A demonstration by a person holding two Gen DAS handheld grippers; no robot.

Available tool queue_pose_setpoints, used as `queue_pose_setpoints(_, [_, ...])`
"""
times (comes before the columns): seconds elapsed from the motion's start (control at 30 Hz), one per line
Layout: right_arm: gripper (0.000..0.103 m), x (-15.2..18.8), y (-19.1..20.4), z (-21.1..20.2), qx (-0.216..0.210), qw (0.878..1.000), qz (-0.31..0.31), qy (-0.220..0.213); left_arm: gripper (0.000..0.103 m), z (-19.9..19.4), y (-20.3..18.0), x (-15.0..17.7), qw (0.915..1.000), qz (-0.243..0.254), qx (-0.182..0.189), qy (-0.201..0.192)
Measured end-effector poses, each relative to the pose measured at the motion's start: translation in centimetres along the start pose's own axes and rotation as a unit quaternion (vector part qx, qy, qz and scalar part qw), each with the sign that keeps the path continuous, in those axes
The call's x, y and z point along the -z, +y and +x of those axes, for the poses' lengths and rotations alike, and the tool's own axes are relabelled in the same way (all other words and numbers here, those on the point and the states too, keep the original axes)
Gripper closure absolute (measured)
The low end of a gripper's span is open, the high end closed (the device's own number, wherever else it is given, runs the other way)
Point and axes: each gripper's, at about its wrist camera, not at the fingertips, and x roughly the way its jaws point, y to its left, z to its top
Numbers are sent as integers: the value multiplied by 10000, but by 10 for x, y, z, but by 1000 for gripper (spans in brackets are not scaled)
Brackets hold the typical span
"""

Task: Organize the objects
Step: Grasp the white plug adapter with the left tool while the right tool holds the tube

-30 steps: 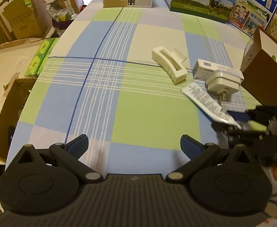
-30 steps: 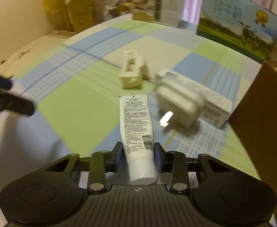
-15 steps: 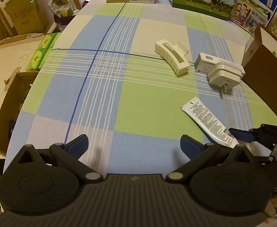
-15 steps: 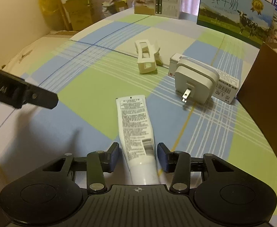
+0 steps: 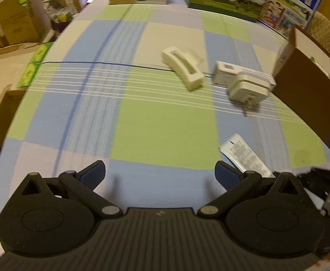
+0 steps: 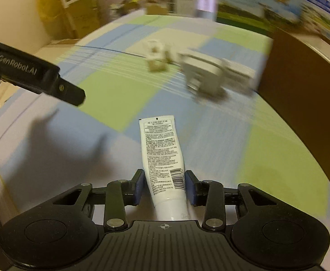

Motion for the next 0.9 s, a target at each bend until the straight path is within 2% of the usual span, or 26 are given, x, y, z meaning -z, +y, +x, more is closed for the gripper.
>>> queue_pose_setpoints(0.13, [68,24,-34,-20,551,9967,591,-51,1,9,-22,-3,9996,189,196,-34])
queue_pose_setpoints(0.3, [68,29,-67,-28,1025,9880,1144,-159,1,20,-54,-11,9981,460,395,-124])
queue_pose_setpoints(0.53, [68,30,-89,-26,1233,9806,1446,-488,3,37,-94,-30,9935,932,476,-443])
queue_pose_setpoints(0.7, [68,34,-98,-27,1410,9732,1671,-707,6,54,-110,-52,9927,979,432,-550])
queue_pose_setpoints(0.9, [67,35,-100,-28,1497,9719,1643,-779,6,71,-125,-70,9917,1085,306,-625])
